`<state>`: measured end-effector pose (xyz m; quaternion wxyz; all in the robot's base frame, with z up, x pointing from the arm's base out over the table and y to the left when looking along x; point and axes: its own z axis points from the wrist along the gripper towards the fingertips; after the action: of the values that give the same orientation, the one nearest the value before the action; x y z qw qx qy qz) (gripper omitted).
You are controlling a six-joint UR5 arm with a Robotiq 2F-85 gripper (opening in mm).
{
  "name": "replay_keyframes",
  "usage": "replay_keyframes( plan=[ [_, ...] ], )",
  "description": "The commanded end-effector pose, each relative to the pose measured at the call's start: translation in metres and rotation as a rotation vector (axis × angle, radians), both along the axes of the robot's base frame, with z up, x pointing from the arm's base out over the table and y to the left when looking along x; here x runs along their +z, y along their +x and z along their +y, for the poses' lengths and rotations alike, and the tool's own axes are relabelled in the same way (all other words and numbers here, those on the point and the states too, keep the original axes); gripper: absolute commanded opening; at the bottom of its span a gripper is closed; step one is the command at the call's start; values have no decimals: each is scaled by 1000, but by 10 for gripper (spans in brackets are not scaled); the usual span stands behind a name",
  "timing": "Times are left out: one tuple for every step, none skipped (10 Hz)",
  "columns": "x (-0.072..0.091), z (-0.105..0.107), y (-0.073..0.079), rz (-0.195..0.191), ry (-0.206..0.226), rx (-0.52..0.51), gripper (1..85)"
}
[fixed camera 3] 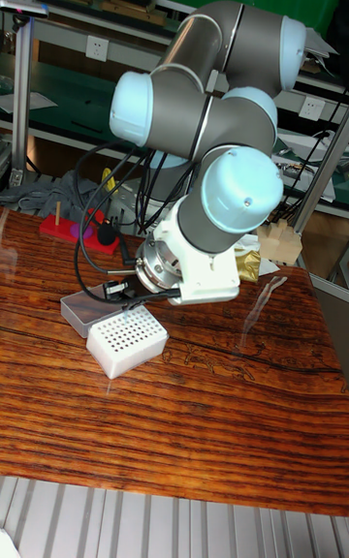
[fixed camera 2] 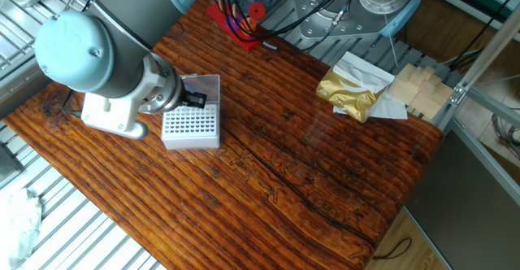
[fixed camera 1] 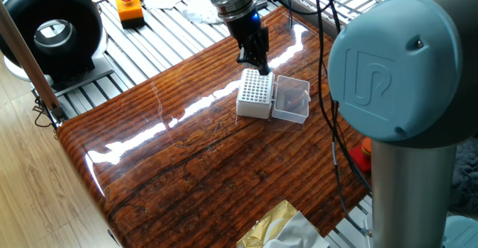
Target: Insert a medium pipette tip into the holder for medium pipette tips
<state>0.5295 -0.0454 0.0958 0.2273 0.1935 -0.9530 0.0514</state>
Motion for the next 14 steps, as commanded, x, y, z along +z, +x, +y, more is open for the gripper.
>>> replay_keyframes(
  plan=[
    [-2, 5, -3, 6, 17, -23, 10],
    [-3, 5, -3, 8, 11, -30, 10],
    [-2, 1, -3, 10, -4, -24, 10],
    [-2, -2, -3, 8, -16, -29, 10],
    [-1, -1, -5, 14, -17, -42, 10],
    [0, -1, -7, 19, -15, -48, 10],
    [0, 0, -8, 22, -12, -49, 10],
    [0, -1, -8, 23, -10, -45, 10],
    [-3, -1, -7, 19, -8, -41, 10],
    [-4, -2, -6, 15, -7, -37, 10],
    [-5, -3, -6, 12, -7, -31, 10],
    [-7, -6, -4, 2, -11, -18, 10],
    [-9, -8, -3, -6, -13, -10, 10],
    [-10, -7, -3, -7, -11, -9, 10]
  ],
)
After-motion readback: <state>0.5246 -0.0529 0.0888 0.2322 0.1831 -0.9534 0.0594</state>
